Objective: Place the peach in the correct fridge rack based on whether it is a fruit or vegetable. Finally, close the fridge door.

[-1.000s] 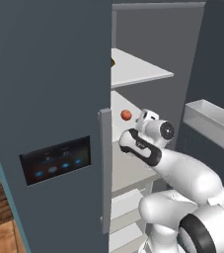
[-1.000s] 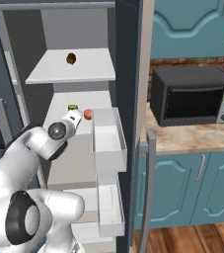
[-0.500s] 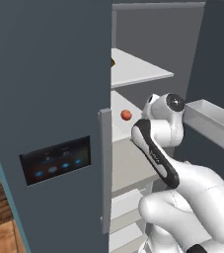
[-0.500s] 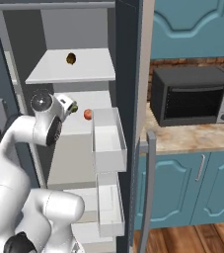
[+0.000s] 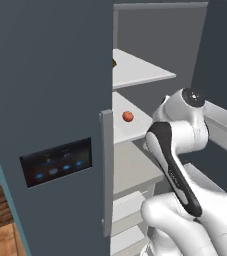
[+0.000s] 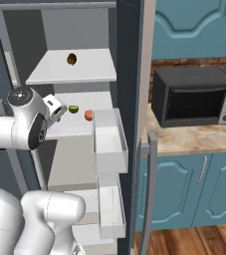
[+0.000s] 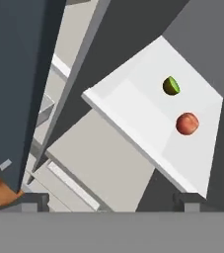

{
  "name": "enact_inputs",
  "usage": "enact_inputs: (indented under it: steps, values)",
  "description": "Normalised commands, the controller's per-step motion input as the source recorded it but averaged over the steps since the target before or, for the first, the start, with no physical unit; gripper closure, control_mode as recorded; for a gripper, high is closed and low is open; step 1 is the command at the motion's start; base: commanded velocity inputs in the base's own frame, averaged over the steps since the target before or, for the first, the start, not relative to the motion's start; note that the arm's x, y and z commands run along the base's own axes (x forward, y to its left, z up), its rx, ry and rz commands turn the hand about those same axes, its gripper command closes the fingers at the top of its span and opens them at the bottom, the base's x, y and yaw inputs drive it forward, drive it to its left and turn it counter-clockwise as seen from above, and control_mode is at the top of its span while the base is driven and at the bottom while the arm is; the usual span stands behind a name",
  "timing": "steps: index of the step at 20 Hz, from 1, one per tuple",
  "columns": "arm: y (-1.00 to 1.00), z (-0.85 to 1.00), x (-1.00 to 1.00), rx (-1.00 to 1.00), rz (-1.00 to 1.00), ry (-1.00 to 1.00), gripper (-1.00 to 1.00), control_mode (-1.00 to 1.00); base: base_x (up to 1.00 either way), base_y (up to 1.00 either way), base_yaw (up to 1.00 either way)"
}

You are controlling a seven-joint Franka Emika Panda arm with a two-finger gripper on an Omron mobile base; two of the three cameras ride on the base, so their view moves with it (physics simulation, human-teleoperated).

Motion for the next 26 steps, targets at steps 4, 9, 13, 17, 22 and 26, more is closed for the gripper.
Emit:
enact_inputs:
  steps: [4,9,13,17,22,26]
  values:
    - [0.0,0.0,-0.82,0.33,-0.36,-0.17,-1.0,-1.0,0.0,0.0,0.0]
    - [0.0,0.0,-0.78,0.42,-0.45,-0.18,-1.0,-1.0,0.0,0.0,0.0]
    - [-0.15,0.13,-0.35,0.35,-0.33,-0.01,-1.0,-1.0,0.0,0.0,0.0]
    - [-0.37,0.1,-0.27,0.08,-0.15,0.0,-1.0,-1.0,0.0,0.0,0.0]
    - [-0.16,-0.01,-0.08,0.01,-0.02,-0.03,-1.0,-1.0,0.0,0.0,0.0]
    - [0.0,0.0,0.0,0.0,0.0,0.0,-1.0,-1.0,0.0,0.0,0.0]
